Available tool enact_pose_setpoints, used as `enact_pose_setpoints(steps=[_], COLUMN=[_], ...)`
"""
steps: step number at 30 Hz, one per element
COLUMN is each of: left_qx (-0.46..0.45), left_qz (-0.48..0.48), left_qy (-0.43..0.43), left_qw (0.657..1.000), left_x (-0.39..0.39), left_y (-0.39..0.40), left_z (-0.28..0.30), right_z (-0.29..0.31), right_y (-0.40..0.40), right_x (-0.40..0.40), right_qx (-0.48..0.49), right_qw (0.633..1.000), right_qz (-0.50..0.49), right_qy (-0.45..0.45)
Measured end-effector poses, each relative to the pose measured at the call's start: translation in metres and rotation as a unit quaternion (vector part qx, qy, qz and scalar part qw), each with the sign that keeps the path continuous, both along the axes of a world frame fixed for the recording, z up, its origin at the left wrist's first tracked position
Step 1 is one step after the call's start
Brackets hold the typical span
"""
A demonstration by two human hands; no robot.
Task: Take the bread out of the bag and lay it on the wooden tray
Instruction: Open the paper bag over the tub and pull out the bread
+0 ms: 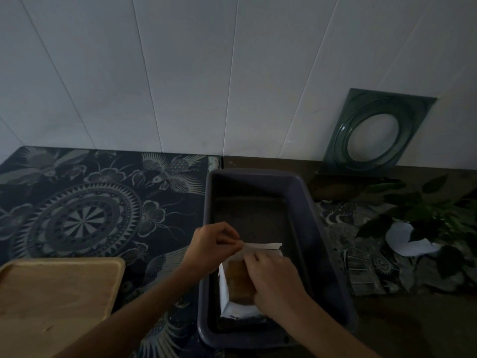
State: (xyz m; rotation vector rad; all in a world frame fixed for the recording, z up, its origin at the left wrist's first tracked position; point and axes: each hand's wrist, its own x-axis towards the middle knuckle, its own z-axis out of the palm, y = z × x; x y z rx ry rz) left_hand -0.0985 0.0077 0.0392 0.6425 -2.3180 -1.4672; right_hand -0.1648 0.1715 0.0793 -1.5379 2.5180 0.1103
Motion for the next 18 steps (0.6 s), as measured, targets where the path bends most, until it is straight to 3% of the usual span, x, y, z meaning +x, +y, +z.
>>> enact_pose_setpoints(steps=[8,18], left_qx=[0.013,0.004], left_qz=[-0.052,-0.125], left_qy=[-0.028,-0.012], left_qw=[0.998,0.992], left_x=[-0.001,0.009], left_y=[-0.011,-0.016], left_z=[0.004,0.015], right_z=[0.05,0.105], right_y=[0.009,0.019], right_x=[-0.003,-0.032], right_qx=[-0.057,-0.087], right_qw=[0.998,0.989], right_qz=[0.021,-0.001], right_qy=[-0.001,-0.118])
